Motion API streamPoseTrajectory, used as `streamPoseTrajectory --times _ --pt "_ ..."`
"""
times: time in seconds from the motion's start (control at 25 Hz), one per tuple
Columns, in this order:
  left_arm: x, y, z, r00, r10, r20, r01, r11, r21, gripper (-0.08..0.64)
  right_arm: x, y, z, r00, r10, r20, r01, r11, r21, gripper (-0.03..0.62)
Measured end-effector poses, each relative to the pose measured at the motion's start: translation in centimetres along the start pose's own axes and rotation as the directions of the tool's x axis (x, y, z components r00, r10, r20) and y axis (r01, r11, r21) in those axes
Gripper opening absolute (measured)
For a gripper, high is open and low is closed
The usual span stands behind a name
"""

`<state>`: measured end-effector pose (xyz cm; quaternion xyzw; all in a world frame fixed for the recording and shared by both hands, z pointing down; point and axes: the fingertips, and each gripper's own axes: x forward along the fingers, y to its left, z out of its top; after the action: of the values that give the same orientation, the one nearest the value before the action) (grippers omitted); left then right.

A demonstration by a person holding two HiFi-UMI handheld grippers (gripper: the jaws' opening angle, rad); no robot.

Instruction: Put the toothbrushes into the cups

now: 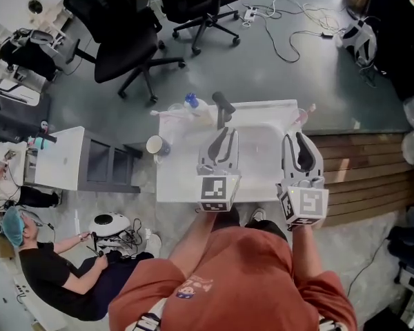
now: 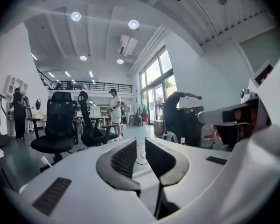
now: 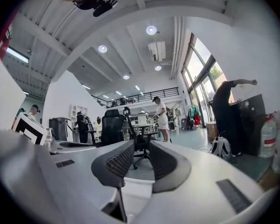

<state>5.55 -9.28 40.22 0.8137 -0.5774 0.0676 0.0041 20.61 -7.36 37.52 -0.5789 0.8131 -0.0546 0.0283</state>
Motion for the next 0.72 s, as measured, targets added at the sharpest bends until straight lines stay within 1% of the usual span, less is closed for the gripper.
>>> streamPoseTrajectory --times 0.04,0.08,0.28,0.48,0.6,0.72 --pt "0.1 -0.8 0.1 1.0 -0.011 0.003 0.011 1.0 0.0 0.053 -0.5 -0.6 0.1 1.0 -0.008 0.002 0.008 1.0 -0.002 0.114" --pt "0.3 -1.6 0.2 1.0 -0.021 0.003 0.021 1.0 0.002 0.034 -0.9 -1.3 0.2 1.0 -0.015 0.004 0.015 1.0 -0.005 0.114" --pt "0.2 -4.8 0.7 0.998 -0.063 -0.01 0.063 0.998 0.006 0.028 -3.1 -3.2 1.0 0.999 -0.041 0.005 0.041 0.999 -0.014 0.114" --pt "0.3 -7.9 0.8 0.996 -0.085 -0.002 0.085 0.996 -0.007 0.026 -5.0 -5.8 1.0 0.998 -0.061 -0.003 0.061 0.998 -0.016 0.114" --pt "0.0 -9.2 0.7 0.995 -0.098 0.004 0.098 0.995 -0.005 0.026 -5.8 -6.7 0.4 0.997 -0.067 -0.027 0.066 0.998 -0.012 0.114" --pt "0.2 -9.9 0.1 0.993 -0.115 0.008 0.115 0.993 -0.006 0.026 -5.8 -7.5 -1.1 0.995 -0.076 -0.059 0.076 0.997 -0.007 0.114"
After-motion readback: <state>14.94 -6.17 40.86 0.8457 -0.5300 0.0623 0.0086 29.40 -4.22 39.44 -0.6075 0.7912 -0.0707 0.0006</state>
